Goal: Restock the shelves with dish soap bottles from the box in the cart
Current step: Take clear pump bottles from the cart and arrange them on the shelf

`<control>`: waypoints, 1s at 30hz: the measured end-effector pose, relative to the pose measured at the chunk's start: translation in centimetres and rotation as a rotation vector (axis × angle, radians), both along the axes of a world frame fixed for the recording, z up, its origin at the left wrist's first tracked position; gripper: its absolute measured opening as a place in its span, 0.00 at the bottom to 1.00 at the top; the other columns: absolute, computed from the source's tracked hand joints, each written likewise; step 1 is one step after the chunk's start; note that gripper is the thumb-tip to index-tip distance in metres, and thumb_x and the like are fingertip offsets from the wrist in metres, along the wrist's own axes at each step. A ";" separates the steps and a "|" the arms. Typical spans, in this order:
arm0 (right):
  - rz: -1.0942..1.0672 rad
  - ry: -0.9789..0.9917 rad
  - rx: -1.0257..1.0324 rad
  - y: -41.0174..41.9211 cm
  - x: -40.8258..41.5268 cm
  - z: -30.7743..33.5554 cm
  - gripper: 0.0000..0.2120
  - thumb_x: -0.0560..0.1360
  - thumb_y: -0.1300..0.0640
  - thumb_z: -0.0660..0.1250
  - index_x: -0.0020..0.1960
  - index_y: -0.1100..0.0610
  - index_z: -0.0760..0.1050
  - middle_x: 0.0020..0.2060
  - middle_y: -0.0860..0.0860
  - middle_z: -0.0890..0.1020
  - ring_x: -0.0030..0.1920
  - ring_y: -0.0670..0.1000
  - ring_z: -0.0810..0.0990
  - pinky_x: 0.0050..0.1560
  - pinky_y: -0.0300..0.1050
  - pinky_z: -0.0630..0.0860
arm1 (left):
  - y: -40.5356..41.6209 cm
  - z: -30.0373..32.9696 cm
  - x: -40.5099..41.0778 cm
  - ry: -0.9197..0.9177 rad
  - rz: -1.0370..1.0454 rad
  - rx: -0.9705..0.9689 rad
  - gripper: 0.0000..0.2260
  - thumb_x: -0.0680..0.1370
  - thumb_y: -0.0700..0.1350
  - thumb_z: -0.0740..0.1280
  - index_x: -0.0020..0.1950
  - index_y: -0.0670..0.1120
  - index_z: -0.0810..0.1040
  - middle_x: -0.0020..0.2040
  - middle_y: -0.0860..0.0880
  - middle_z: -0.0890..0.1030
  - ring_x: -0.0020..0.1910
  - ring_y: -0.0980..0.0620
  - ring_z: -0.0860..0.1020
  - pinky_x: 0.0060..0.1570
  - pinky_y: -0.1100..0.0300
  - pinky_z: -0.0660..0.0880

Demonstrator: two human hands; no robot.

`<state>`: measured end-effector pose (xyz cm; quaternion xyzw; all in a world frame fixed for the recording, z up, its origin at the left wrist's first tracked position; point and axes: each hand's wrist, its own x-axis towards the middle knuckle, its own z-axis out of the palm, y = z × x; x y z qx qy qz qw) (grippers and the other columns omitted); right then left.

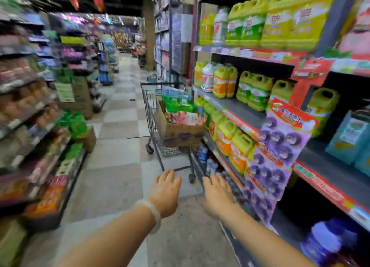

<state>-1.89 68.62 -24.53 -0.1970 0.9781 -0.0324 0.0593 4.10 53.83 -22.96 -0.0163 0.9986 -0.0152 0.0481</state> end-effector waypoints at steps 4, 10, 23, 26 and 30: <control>0.064 -0.029 0.016 -7.0 -6.1 0.1 0.33 0.76 0.53 0.64 0.75 0.54 0.52 0.75 0.56 0.54 0.76 0.59 0.49 0.75 0.55 0.51 | -6.0 0.0 -5.3 -0.010 0.039 -0.038 0.31 0.77 0.48 0.65 0.75 0.42 0.54 0.77 0.40 0.51 0.77 0.41 0.48 0.74 0.46 0.54; 0.146 -0.007 -0.018 -16.8 -17.6 2.2 0.33 0.77 0.52 0.64 0.76 0.54 0.51 0.76 0.55 0.52 0.76 0.59 0.49 0.75 0.55 0.51 | -15.5 2.4 -16.1 0.030 0.106 -0.025 0.29 0.76 0.47 0.67 0.73 0.43 0.58 0.75 0.41 0.56 0.76 0.42 0.52 0.73 0.48 0.57; 0.194 -0.058 0.011 -36.2 -38.3 0.2 0.32 0.75 0.50 0.65 0.74 0.55 0.54 0.73 0.55 0.57 0.75 0.60 0.53 0.75 0.56 0.53 | -34.7 0.0 -36.8 -0.007 0.151 0.006 0.31 0.75 0.49 0.68 0.73 0.43 0.58 0.76 0.42 0.56 0.76 0.43 0.54 0.73 0.49 0.57; 0.128 -0.075 0.008 -39.9 -43.9 0.0 0.32 0.75 0.50 0.66 0.74 0.55 0.55 0.73 0.56 0.58 0.74 0.60 0.54 0.74 0.56 0.55 | -39.1 -0.2 -42.9 -0.004 0.093 -0.006 0.32 0.75 0.49 0.67 0.74 0.43 0.57 0.76 0.41 0.55 0.76 0.42 0.53 0.73 0.48 0.57; 0.045 -0.052 -0.003 -44.4 -51.5 0.9 0.31 0.74 0.50 0.67 0.72 0.56 0.58 0.72 0.57 0.61 0.73 0.60 0.58 0.72 0.55 0.58 | -44.7 1.0 -51.7 0.020 -0.001 0.006 0.30 0.76 0.46 0.66 0.75 0.44 0.57 0.76 0.43 0.57 0.76 0.43 0.54 0.74 0.47 0.56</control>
